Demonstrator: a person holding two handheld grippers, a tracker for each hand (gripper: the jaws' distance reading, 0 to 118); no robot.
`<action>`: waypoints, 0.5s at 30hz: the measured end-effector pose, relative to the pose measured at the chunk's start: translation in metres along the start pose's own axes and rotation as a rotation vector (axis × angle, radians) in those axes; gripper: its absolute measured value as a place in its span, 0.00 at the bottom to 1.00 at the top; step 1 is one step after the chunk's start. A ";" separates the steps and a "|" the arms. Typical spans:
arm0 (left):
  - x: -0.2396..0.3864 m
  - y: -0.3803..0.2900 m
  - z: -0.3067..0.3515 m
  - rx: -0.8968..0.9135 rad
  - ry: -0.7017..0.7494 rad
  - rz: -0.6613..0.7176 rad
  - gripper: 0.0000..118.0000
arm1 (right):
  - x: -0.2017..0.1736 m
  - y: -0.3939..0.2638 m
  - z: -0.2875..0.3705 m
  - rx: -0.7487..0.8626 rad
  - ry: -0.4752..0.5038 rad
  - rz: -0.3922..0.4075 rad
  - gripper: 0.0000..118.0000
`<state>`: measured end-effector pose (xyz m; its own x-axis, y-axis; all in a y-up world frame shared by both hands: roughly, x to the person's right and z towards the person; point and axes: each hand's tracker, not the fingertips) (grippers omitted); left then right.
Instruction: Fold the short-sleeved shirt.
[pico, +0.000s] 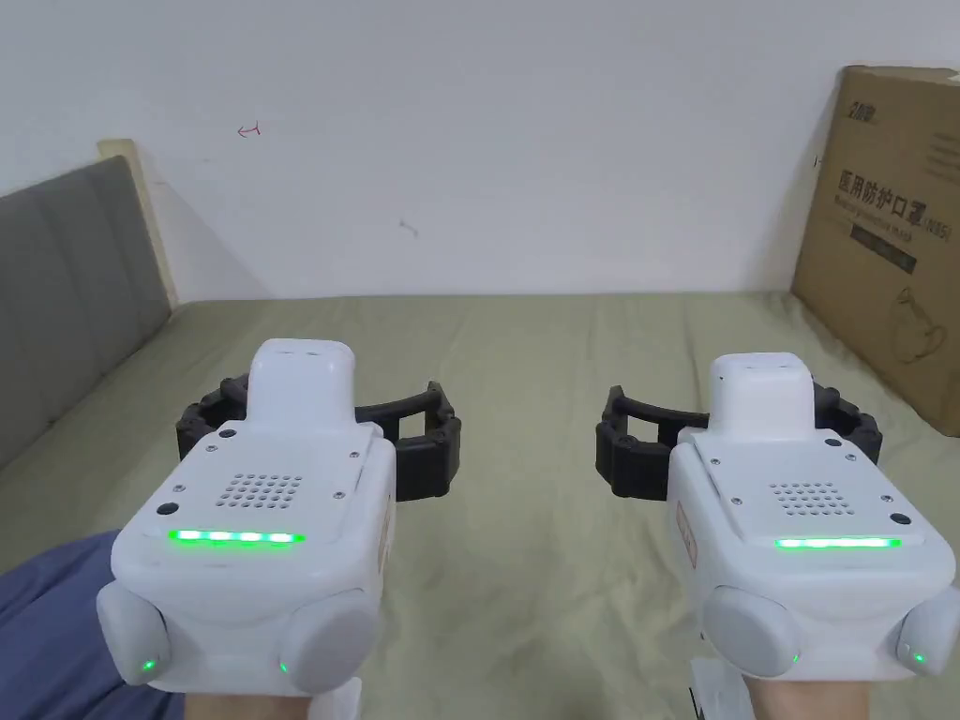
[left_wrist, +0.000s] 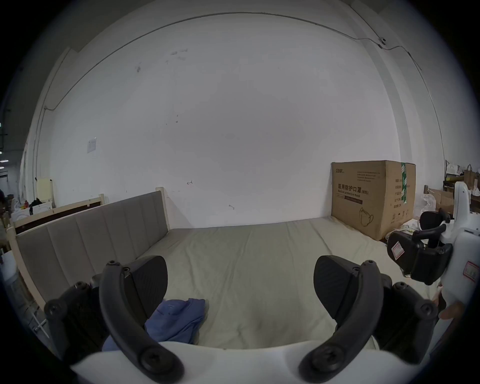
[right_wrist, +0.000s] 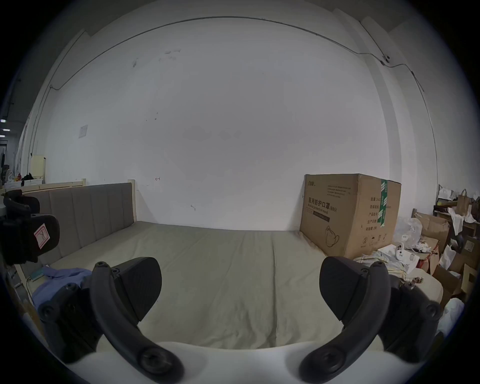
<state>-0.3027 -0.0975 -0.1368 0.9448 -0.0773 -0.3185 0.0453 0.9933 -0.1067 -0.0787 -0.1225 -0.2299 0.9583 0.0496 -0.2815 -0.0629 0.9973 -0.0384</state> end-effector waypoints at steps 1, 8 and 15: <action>0.000 0.000 0.000 0.001 0.000 0.000 0.97 | 0.000 0.000 0.001 0.003 -0.001 0.001 1.00; 0.000 0.000 0.001 0.000 0.004 0.000 0.97 | -0.001 0.000 0.000 0.000 -0.001 0.008 1.00; 0.002 -0.001 0.002 -0.001 -0.001 -0.005 0.97 | -0.001 -0.003 0.000 -0.008 -0.001 0.012 1.00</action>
<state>-0.3004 -0.0983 -0.1358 0.9450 -0.0819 -0.3167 0.0497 0.9928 -0.1087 -0.0799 -0.1260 -0.2296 0.9578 0.0614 -0.2809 -0.0763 0.9962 -0.0423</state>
